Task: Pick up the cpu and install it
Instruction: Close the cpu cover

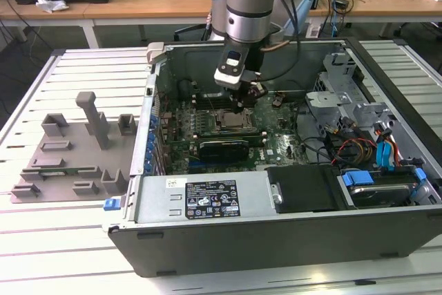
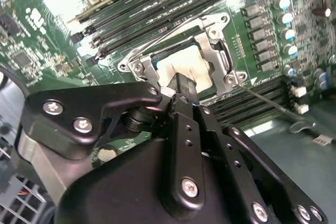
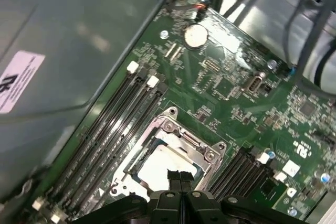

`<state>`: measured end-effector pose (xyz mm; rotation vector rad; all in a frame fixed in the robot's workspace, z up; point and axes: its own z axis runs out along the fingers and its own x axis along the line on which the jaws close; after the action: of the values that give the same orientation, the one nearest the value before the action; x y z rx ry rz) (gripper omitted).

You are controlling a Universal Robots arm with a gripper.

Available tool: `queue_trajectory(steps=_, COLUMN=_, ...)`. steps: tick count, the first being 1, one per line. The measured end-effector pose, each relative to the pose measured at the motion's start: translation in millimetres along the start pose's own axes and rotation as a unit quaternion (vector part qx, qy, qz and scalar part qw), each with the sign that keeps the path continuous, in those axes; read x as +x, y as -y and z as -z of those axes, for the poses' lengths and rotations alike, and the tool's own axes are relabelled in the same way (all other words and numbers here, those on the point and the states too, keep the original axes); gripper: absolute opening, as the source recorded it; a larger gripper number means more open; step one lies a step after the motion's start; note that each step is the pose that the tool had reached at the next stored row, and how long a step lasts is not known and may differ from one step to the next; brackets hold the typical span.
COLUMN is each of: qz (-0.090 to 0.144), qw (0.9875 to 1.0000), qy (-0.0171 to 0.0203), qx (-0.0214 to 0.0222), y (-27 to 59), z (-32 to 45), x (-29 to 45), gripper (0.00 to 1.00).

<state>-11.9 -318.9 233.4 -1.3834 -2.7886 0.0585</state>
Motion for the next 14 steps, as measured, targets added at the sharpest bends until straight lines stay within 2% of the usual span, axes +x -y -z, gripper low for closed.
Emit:
queue_trajectory(steps=3, qz=0.028, qw=0.9996, qy=0.0013, qx=0.0002, y=0.0, z=0.0, x=0.0, gripper=0.11)
queue_trajectory(steps=4, qz=0.046, qw=0.9989, qy=0.0022, qx=0.0004, y=0.0, z=0.0, x=0.0, gripper=0.11)
queue_trajectory(steps=6, qz=0.067, qw=0.9977, qy=0.0031, qx=0.0005, y=0.0, z=0.0, x=0.0, gripper=0.11)
queue_trajectory(steps=9, qz=0.101, qw=0.9948, qy=0.0047, qx=0.0008, y=0.0, z=0.0, x=0.0, gripper=0.11)
queue_trajectory(steps=12, qz=0.131, qw=0.9914, qy=0.006, qx=0.0011, y=0.0, z=0.0, x=0.0, gripper=0.11)
queue_trajectory(steps=13, qz=0.139, qw=0.9902, qy=0.0064, qx=0.0012, y=0.0, z=0.0, x=0.0, gripper=0.11)
queue_trajectory(steps=14, qz=0.153, qw=0.9882, qy=0.0071, qx=0.0013, y=0.0, z=0.0, x=0.0, gripper=0.11)
